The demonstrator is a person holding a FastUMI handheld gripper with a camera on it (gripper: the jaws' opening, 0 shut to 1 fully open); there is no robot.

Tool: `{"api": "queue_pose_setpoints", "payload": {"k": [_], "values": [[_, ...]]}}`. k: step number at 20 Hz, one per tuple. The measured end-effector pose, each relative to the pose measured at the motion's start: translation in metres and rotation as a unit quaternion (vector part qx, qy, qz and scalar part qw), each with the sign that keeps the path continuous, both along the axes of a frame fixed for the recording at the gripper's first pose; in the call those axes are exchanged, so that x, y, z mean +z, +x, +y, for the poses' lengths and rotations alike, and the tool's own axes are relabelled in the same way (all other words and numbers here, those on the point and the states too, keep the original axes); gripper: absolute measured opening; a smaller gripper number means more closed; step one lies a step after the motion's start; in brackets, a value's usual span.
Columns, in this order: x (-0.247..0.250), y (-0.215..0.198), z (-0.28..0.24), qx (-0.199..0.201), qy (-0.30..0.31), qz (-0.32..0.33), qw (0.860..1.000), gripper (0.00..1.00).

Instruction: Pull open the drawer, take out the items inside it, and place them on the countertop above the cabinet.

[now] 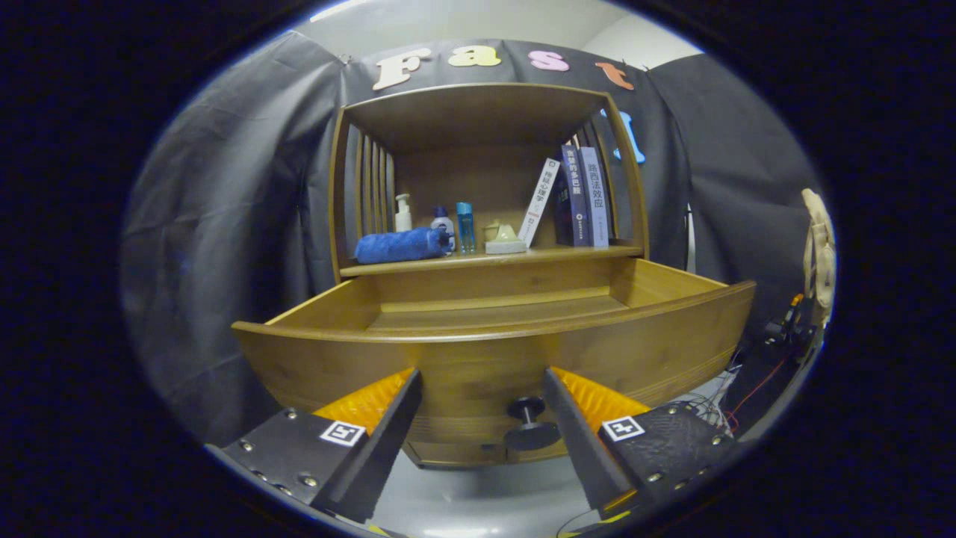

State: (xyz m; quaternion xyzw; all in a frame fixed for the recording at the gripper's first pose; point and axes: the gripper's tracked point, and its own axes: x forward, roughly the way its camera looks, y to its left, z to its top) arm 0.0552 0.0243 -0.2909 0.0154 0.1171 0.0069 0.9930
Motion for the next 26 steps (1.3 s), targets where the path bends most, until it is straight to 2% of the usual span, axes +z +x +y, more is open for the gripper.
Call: {"api": "queue_pose_setpoints", "payload": {"k": [7, 10, 21, 26], "values": [[0.004, 0.048, -0.004, 0.01, 0.003, 0.008, 1.0, 1.0], [0.011, 0.076, -0.003, 0.005, 0.011, -0.004, 1.0, 0.98], [0.004, 0.161, 0.004, -0.009, 0.031, 0.032, 0.999, 0.98], [0.0, 0.186, 0.007, -0.013, 0.034, 0.037, 0.999, 0.98]]}}
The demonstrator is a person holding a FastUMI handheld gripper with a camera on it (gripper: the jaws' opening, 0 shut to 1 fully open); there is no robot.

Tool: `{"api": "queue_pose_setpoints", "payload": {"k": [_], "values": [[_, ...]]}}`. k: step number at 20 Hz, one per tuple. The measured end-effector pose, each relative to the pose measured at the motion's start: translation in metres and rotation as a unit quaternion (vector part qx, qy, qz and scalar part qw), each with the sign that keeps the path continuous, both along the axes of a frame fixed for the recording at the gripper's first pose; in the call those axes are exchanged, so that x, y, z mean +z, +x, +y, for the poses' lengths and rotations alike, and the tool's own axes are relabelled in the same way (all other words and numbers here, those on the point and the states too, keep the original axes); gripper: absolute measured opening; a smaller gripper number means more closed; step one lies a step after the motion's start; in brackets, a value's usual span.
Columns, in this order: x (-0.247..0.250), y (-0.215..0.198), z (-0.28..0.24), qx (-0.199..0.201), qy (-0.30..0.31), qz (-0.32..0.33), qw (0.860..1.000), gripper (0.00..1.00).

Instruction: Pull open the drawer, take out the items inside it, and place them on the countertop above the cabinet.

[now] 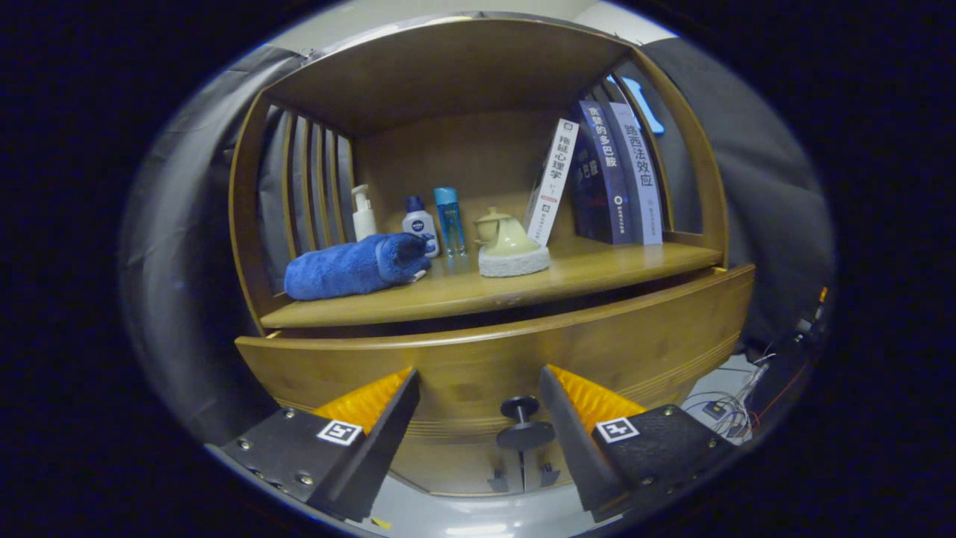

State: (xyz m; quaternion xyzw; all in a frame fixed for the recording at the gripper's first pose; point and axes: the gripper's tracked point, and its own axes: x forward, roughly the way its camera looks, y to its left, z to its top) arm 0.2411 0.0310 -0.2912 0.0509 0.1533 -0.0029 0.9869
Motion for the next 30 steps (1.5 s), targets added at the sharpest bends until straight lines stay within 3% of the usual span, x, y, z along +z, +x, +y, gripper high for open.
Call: {"api": "queue_pose_setpoints", "payload": {"k": [5, 10, 15, 18, 30], "values": [[-0.003, 0.022, 0.002, 0.0, 0.003, 0.011, 1.0, 0.98], [0.006, 0.012, -0.005, -0.012, -0.015, 0.026, 0.999, 1.0], [0.05, -0.037, -0.013, -0.026, -0.011, 0.009, 1.0, 1.0], [0.09, -0.081, -0.012, -0.012, -0.016, -0.006, 1.0, 1.0], [0.287, -0.22, -0.008, 0.009, -0.04, -0.111, 0.993, 1.0]]}}
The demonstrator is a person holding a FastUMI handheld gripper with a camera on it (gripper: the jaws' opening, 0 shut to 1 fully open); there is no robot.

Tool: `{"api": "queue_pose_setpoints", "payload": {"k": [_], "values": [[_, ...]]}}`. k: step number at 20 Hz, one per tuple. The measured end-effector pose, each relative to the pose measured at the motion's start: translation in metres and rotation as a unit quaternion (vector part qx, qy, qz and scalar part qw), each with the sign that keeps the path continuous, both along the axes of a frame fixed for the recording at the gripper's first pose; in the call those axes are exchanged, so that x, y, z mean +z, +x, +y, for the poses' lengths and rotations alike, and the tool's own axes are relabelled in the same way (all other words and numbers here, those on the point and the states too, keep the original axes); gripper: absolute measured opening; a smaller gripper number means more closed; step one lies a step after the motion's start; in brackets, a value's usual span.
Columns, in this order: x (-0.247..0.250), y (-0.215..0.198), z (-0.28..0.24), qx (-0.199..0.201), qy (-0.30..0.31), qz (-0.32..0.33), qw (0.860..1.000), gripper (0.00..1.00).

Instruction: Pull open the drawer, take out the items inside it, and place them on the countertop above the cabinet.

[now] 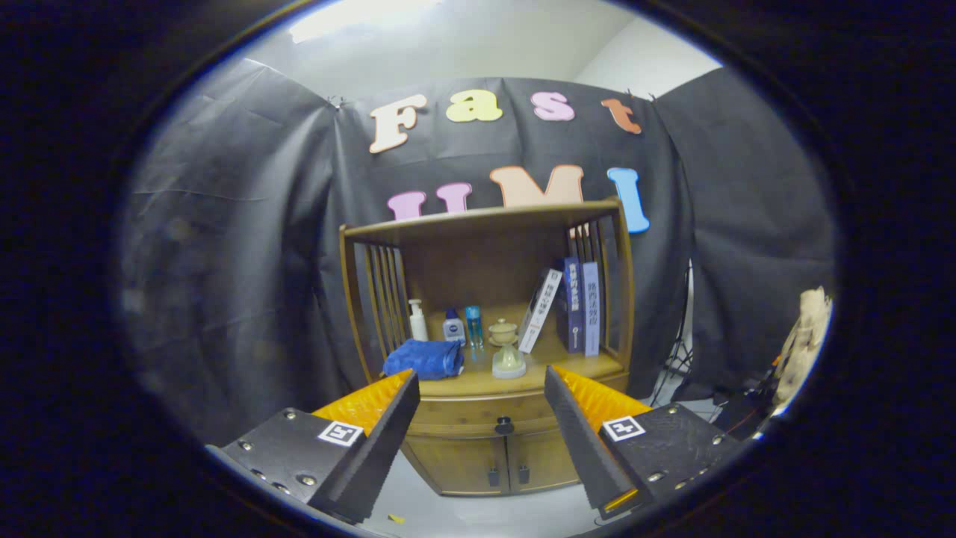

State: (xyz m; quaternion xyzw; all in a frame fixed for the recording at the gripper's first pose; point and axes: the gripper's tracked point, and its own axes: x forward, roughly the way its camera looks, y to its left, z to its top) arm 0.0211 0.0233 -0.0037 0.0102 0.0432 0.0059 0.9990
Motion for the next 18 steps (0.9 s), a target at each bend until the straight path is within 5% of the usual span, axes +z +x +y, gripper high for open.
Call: {"api": "queue_pose_setpoints", "payload": {"k": [6, 18], "values": [[0.027, -0.041, 0.01, 0.007, -0.028, -0.027, 0.999, 1.0], [0.035, -0.047, 0.004, -0.006, -0.044, -0.052, 0.998, 1.0]]}}
